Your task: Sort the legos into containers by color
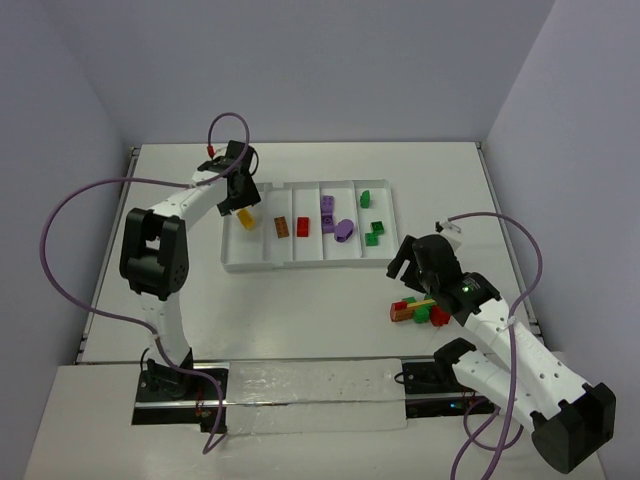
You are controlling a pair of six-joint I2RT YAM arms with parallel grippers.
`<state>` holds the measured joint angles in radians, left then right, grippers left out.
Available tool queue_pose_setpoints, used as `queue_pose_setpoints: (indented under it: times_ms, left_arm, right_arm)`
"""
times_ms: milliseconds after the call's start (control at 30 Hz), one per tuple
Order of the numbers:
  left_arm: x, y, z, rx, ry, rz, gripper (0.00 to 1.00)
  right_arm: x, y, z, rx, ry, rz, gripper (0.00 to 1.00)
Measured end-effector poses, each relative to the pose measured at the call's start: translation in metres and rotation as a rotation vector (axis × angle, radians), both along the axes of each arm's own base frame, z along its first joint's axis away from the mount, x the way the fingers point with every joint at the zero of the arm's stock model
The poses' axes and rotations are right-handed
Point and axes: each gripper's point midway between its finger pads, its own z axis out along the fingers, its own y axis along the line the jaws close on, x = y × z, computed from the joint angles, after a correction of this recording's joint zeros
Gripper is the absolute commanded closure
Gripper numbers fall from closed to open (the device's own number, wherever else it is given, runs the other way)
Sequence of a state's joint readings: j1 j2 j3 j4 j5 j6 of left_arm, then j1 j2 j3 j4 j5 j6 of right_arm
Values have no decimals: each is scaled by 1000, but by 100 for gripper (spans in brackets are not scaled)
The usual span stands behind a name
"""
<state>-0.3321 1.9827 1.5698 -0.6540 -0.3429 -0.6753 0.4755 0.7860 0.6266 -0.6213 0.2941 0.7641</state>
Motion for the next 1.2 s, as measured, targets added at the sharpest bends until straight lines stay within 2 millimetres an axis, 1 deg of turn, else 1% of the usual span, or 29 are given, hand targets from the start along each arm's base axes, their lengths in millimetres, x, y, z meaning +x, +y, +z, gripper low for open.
queue_pose_setpoints:
  times_ms: [67, 100, 267, 367, 467, 633, 733, 800, 900, 967, 1200]
  left_arm:
    - [1, -1, 0, -5, 1, -9, 21]
    - [1, -2, 1, -8, -1, -10, 20]
    - [3, -8, 8, -30, -16, -24, 20]
    - [2, -15, 21, -48, -40, -41, 21]
    - [-3, -27, 44, -78, -81, -70, 21]
    - [-14, -46, 99, -147, -186, -125, 21]
    - [-21, -51, 126, -183, -238, -145, 21]
    - [-24, -52, 139, -200, -263, -153, 21]
    - [-27, -52, 148, -215, -281, -159, 22]
    - [-29, -53, 149, -221, -280, -165, 22]
    - [-37, -52, 135, -221, -243, -172, 22]
  right_arm:
    - [-2, 1, -2, 0, 11, 11, 16]
    - [-4, 2, -3, 0, 18, 18, 16]
    - [-13, 9, -9, -5, 56, 73, 17]
    - [-19, 15, -15, -9, 86, 110, 17]
    - [-24, 23, -23, -23, 121, 149, 16]
    - [-36, 33, -39, -79, 179, 185, 15]
    - [-41, 32, -46, -116, 205, 173, 14]
    - [-42, 30, -47, -130, 208, 159, 14]
    - [-41, 27, -48, -137, 204, 138, 14]
    - [-40, 26, -48, -141, 202, 129, 14]
    - [-41, 25, -49, -140, 205, 106, 13]
